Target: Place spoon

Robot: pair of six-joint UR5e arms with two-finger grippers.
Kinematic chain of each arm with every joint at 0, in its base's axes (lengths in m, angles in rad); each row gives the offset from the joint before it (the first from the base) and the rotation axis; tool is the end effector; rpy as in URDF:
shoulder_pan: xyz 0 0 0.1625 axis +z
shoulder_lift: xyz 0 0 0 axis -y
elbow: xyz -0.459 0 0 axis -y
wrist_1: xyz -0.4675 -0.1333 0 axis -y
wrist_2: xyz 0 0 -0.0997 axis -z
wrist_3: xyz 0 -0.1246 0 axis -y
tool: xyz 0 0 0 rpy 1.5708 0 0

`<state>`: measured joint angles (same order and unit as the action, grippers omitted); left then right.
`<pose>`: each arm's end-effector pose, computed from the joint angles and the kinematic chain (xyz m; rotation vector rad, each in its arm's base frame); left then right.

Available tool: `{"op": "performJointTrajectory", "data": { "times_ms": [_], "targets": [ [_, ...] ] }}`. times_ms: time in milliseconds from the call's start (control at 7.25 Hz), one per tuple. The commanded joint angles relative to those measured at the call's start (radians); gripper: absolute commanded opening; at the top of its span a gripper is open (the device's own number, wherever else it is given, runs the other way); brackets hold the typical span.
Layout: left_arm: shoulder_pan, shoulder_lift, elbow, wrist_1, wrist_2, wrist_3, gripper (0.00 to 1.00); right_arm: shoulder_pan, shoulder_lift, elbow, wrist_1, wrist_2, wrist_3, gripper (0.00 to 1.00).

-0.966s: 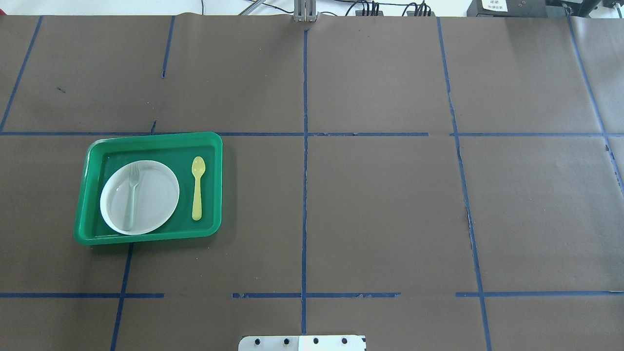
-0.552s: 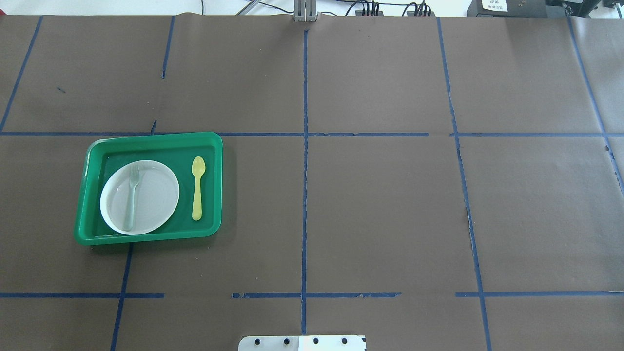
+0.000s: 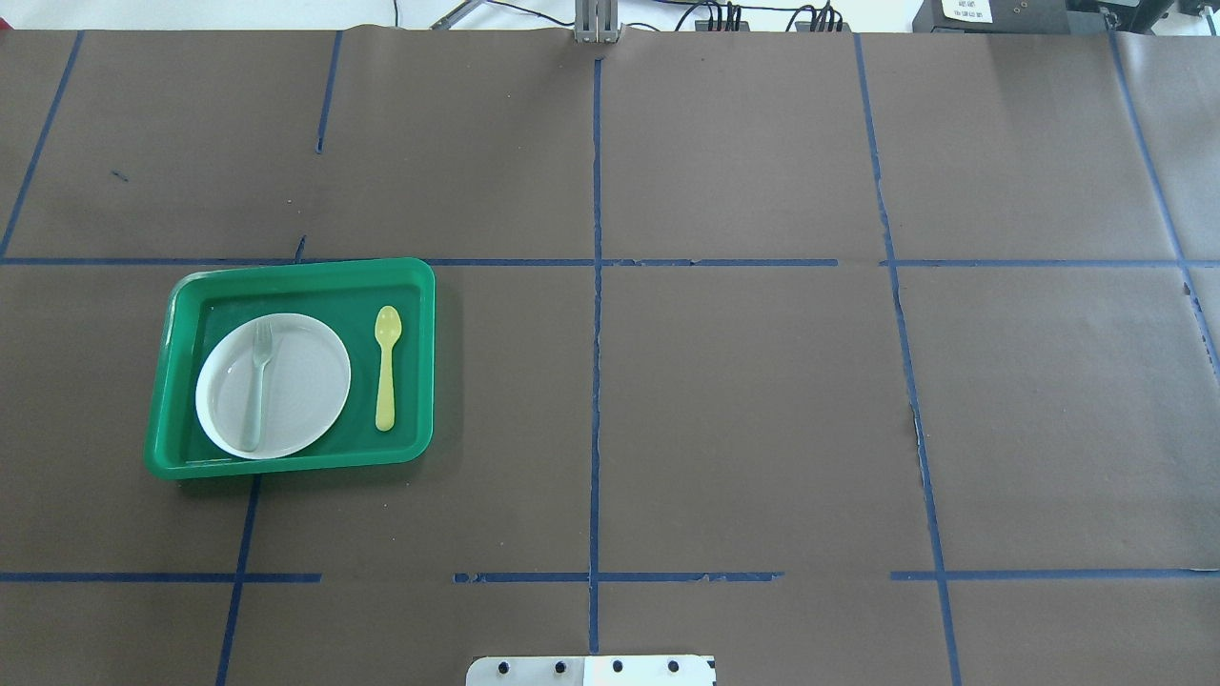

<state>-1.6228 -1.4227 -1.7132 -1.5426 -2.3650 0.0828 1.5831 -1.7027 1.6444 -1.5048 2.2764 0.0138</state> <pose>-0.0702 -0.4935 0.7098 0.0215 0.7945 0.0157 0.0587 -0.5061 0.7388 0.0069 -0.7056 0.0223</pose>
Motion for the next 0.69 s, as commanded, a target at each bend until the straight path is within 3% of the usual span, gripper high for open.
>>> {"op": "performJointTrajectory", "data": {
  "times_ms": [0,552],
  "targets": [
    [-0.005,-0.005,0.000,0.001,0.001,0.000,1.00,0.000,0.000,0.000,0.000,0.000,0.000,1.00],
    [-0.012,-0.007,0.000,0.001,0.001,0.000,1.00,0.000,0.000,0.000,0.000,0.000,0.000,1.00]
  ]
}}
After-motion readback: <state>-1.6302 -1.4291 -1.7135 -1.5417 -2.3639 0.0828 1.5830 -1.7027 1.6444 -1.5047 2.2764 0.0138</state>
